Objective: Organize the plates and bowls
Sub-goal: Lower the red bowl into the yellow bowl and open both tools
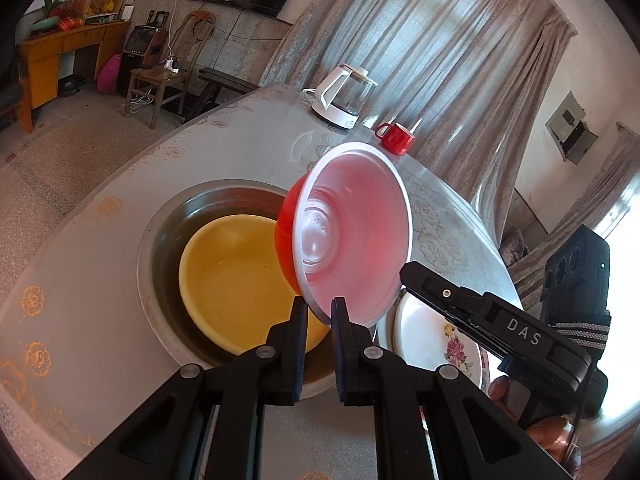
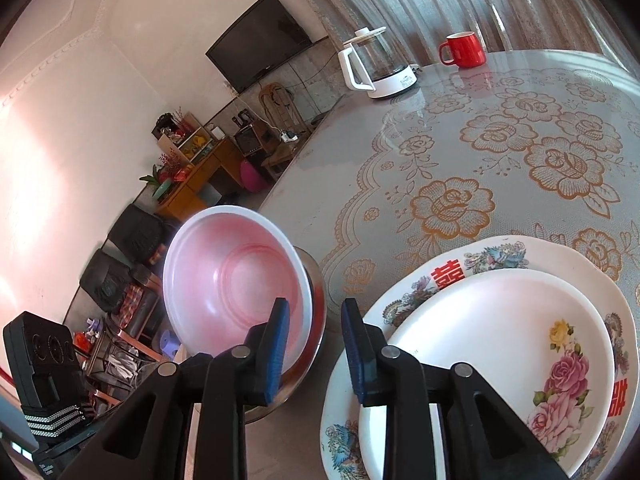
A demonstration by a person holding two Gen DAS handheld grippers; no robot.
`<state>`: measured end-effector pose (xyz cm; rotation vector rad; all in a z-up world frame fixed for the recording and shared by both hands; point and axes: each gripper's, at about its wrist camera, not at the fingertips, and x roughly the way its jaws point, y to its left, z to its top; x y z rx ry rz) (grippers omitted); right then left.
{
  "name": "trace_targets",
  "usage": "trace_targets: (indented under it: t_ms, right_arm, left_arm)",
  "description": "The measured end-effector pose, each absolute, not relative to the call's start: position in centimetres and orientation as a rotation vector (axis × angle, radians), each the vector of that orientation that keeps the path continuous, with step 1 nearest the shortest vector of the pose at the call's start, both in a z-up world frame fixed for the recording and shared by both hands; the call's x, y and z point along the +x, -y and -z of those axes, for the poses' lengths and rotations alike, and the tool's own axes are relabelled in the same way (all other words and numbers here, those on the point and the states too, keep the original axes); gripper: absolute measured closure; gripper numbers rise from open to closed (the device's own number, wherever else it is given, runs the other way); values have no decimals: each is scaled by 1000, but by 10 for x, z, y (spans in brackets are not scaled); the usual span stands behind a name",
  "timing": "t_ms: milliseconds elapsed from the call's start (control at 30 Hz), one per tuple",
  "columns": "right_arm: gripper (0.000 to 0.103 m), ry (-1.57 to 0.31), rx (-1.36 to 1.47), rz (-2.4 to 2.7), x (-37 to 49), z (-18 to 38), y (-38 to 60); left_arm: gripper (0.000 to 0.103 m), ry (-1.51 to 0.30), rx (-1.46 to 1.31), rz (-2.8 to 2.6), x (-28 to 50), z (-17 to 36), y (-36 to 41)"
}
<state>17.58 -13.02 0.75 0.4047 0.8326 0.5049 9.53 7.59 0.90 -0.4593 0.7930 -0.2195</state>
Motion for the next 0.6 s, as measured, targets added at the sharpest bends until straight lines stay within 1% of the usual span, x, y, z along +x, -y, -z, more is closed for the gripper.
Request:
trace_targets:
  t_ms: [67,133,167,200,300,367,400,433,467,500,567,600]
  right_arm:
    - [87,-828,382,-528,174,-9,123]
    - [87,-836,370,-549,173,-8,117]
    - [87,-842,368,-555,173,-7,115]
    - [87,-845,366,-558,173,-5,113]
    - [87,-854,361,-563,171,-2,111]
    - [84,-868,361,-558,172,1,111]
    - [83,-879,359,-551,172,3,110]
    - [81,-886,358,-547,172,4,110]
    - [77,-892,358,-546,172,6,109]
    - [76,-895,356,-543,172,8,109]
    - [75,-897,350,-539,170,10,108]
    - [75,-899,347,-540,169,10,108]
  left_arm:
    - [90,-785,-457,225,93,-10,-77]
    - [82,-782,-460,220,91,-9,-79]
    - [74,-782,-465,217,90,-8,-81]
    - [68,-783,-470,209,89,-6,-83]
    - [67,-792,-487,186,89,-3,-91]
    - [63,-787,-485,161,88,-3,-94]
    - [59,-780,-472,148,87,-4,-96]
    - [56,-773,-456,133,86,-5,-96]
    - [52,-766,-446,116,84,-6,-97]
    - [46,-759,-441,103,83,-6,-99]
    - [40,-746,-431,85,81,-6,-102]
    - [39,-743,-425,76,81,-6,-103]
